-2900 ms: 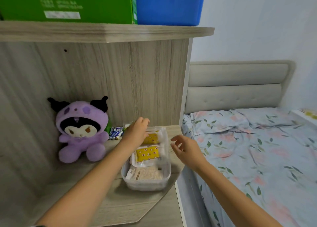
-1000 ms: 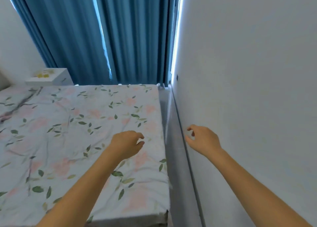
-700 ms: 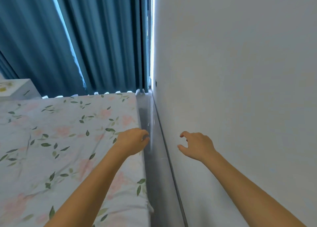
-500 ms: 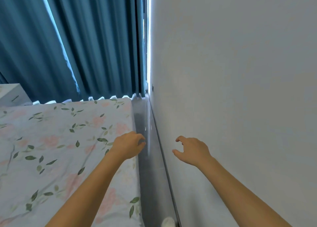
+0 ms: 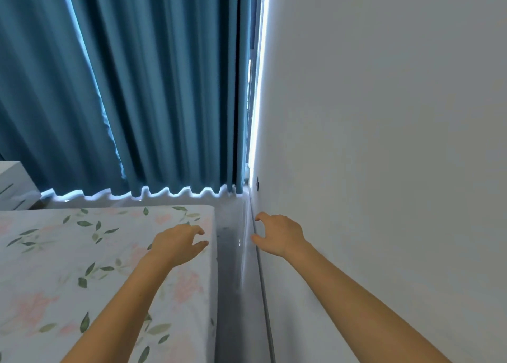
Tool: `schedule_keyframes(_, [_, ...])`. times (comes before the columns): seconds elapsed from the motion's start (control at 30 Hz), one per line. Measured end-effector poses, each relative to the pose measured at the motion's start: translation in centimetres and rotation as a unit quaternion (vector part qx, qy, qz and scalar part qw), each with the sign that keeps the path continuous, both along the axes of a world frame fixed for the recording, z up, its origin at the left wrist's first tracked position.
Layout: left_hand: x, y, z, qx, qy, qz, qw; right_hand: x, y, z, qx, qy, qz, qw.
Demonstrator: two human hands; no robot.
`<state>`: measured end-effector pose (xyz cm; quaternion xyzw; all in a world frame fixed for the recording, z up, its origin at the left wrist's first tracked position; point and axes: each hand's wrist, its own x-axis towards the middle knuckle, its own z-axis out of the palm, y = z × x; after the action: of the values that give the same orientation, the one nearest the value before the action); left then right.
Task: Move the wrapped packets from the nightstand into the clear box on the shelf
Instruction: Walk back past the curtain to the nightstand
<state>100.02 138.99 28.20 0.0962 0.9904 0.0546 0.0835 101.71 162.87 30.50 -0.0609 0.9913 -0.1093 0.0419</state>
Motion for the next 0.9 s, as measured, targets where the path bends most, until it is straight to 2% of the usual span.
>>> schedule_keyframes(0.4, [-24.3,-0.5,-1.8,0.041,-0.009,0.041,0.998,-26.1,1.6,-1.4,-0.022,-0.042,-0.021,0.999])
schedule_keyframes(0.73, [-51.8,1.0,-1.6,0.061,0.019,0.063,0.996,-55.2,1.4,-2.7,-0.036,-0.041,-0.014,0.998])
schedule_keyframes(0.9, [-62.5,1.3,0.5,0.07,0.011,0.062,0.996,-65.9,0.7,-1.9,-0.03,-0.047,-0.008,0.998])
